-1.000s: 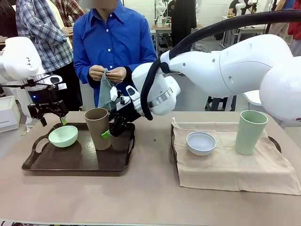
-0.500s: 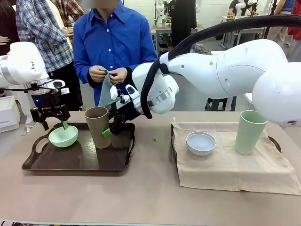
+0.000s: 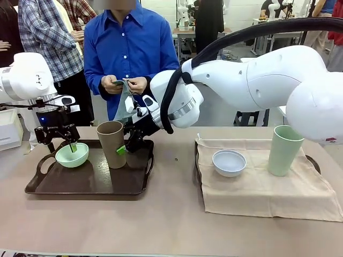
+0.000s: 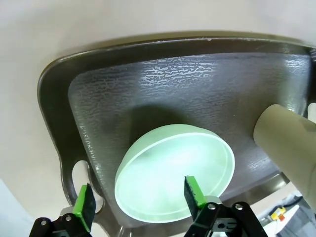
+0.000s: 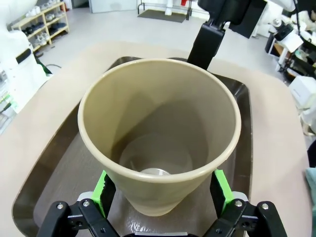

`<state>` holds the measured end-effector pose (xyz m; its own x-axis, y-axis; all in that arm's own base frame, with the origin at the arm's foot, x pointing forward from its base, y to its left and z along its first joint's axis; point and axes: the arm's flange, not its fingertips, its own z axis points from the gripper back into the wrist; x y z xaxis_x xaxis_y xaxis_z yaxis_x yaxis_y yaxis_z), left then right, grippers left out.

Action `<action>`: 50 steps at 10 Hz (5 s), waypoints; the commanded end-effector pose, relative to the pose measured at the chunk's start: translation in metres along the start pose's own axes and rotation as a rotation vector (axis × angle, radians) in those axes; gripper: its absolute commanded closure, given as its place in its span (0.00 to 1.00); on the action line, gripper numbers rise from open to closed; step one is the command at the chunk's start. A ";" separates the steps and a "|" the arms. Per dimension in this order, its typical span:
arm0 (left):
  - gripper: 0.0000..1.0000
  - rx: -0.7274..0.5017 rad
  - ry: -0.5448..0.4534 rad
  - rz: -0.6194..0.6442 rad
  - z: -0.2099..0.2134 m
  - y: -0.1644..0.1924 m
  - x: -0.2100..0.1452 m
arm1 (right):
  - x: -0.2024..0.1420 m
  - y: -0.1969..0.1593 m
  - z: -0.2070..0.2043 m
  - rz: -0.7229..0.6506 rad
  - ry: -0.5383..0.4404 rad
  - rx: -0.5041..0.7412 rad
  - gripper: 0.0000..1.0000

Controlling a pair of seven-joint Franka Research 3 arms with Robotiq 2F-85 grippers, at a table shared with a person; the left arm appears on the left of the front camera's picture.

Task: Set up a tray with a mat and arrange the tableware.
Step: Pick up the Picnic Bowl and Reusable plastic cup from the Handle tray in front of the human's position and hold them in the air.

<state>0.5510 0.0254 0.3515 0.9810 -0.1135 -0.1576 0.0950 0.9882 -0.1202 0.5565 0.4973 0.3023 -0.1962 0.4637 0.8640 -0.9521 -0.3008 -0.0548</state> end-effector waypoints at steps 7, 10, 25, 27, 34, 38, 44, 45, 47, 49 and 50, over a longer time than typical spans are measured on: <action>0.81 0.050 -0.022 -0.011 -0.002 -0.002 -0.002 | 0.007 -0.026 -0.017 -0.004 0.014 0.058 0.42; 1.00 0.047 -0.015 -0.008 -0.002 -0.003 0.000 | 0.007 -0.028 -0.023 0.009 0.042 0.075 0.42; 1.00 0.014 -0.037 0.035 -0.008 0.004 0.010 | 0.021 0.094 -0.047 -0.304 -0.116 -0.126 0.00; 1.00 0.012 -0.035 0.014 -0.008 0.005 0.011 | 0.022 0.088 -0.052 -0.290 -0.107 -0.156 0.00; 1.00 0.008 -0.034 0.002 -0.007 0.010 0.006 | 0.041 0.041 -0.084 -0.234 -0.050 -0.093 0.00; 1.00 0.008 -0.023 0.004 -0.011 0.010 0.005 | 0.044 0.038 -0.093 -0.120 -0.013 -0.059 0.00; 1.00 0.006 -0.017 0.003 -0.014 0.012 0.007 | 0.040 0.035 -0.091 -0.009 0.059 -0.039 1.00; 1.00 0.006 -0.014 0.003 -0.014 0.013 0.008 | 0.040 0.035 -0.090 0.009 0.056 -0.032 1.00; 1.00 0.005 -0.010 0.006 -0.014 0.014 0.007 | 0.039 0.030 -0.089 0.006 0.043 -0.030 0.79; 1.00 -0.005 -0.002 0.012 -0.014 0.014 0.007 | 0.040 0.033 -0.085 0.029 0.051 0.006 1.00; 1.00 -0.004 0.002 0.010 -0.012 0.015 0.006 | 0.044 0.042 -0.074 0.012 0.033 0.021 1.00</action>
<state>0.5566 0.0305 0.3500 0.9872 -0.0885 -0.1328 0.0742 0.9913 -0.1090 0.4906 0.5727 0.2903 -0.2017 0.4973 0.8438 -0.9552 -0.2904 -0.0571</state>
